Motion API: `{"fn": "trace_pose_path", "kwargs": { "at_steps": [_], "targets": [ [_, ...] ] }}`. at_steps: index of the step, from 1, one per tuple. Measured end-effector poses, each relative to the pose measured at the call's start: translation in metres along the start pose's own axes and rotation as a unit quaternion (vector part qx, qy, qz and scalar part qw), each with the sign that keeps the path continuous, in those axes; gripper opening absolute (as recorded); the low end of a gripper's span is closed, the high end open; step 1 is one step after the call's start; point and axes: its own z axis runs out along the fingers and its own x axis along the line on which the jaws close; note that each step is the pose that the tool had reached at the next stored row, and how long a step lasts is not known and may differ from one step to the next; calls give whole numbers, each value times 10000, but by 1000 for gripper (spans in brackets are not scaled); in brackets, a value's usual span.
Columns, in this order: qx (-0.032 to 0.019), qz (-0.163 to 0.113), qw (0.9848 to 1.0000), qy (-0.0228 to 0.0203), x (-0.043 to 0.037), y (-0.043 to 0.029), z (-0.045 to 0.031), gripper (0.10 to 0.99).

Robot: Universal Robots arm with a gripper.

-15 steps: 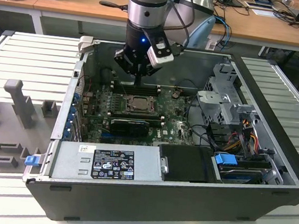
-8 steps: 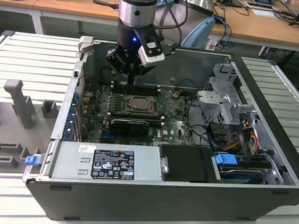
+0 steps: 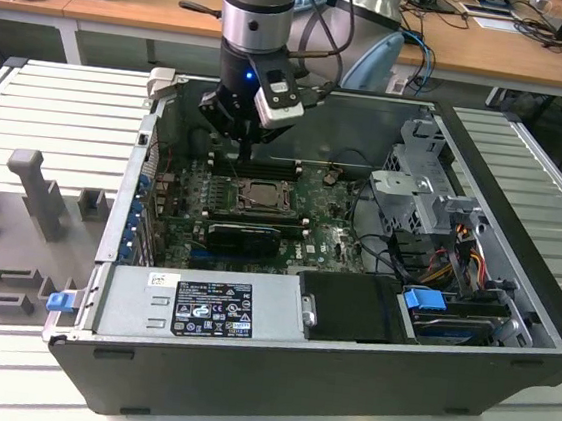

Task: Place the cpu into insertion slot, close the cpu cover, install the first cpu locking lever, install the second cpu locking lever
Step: 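Install the first cpu locking lever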

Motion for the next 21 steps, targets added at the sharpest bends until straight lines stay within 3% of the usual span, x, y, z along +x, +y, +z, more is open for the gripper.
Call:
{"fn": "trace_pose_path", "kwargs": {
  "at_steps": [3, 6, 7, 12, 17, 21],
  "targets": [
    [0, 0, 10000, 0, 30, -4, 0, 106],
    [-1, 0, 10000, -4, 141, -14, 37, 106],
    [1, 0, 10000, -6, 220, -21, 65, 106],
    [-1, -3, 10000, -7, 390, 0, 94, 106],
    [-1, -18, 10000, -6, 443, 93, 124, 106],
    [-1, -44, 10000, -4, 464, 210, 159, 106]
  ]
}}
